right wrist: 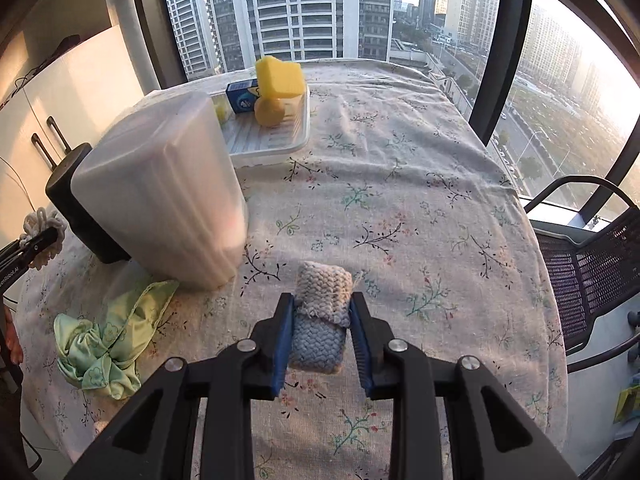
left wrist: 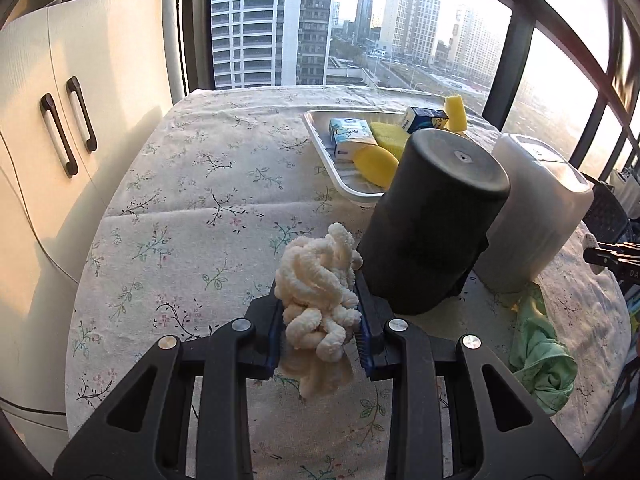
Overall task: Organize soft objects
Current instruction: 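Carry the loofah and knitted pad over the white tray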
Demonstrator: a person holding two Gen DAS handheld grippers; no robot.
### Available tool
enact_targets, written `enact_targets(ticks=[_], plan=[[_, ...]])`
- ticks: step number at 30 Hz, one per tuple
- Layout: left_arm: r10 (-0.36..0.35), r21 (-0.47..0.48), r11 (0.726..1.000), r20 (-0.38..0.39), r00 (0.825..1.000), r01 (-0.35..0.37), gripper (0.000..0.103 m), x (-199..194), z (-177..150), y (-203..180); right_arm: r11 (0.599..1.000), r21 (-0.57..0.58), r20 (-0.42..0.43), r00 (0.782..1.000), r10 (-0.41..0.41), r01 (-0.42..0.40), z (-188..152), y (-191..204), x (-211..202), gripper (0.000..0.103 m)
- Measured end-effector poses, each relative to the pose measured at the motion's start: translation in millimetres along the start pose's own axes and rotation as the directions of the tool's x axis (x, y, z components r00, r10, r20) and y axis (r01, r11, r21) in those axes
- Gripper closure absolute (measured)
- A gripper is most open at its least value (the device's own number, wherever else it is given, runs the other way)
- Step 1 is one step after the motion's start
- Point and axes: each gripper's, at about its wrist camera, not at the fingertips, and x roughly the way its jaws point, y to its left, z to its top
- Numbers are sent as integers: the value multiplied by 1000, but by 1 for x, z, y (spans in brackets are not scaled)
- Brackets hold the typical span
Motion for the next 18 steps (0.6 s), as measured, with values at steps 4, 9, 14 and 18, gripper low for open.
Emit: enact_targets(ticks=[4,9,14,18], plan=[[18,-14,1000,0,1000,-18,76,13,14,12,1000,-3,-4,1000,-13,13,22,-5,13,73],[24,-26,999,1,1000,-24,76,30,33,22,1000,-5,-10,1000,-27,27,48,-12,30,73],[21,-33,999,-5,1000,-21,76,53,57,29,999,-14,-8,999,-46,45,82,-18,51,73],[21,-21,1000,2,1000,-21,76,73,80,31,999,-21,-9,999,-34,34,112,-19,67,73]])
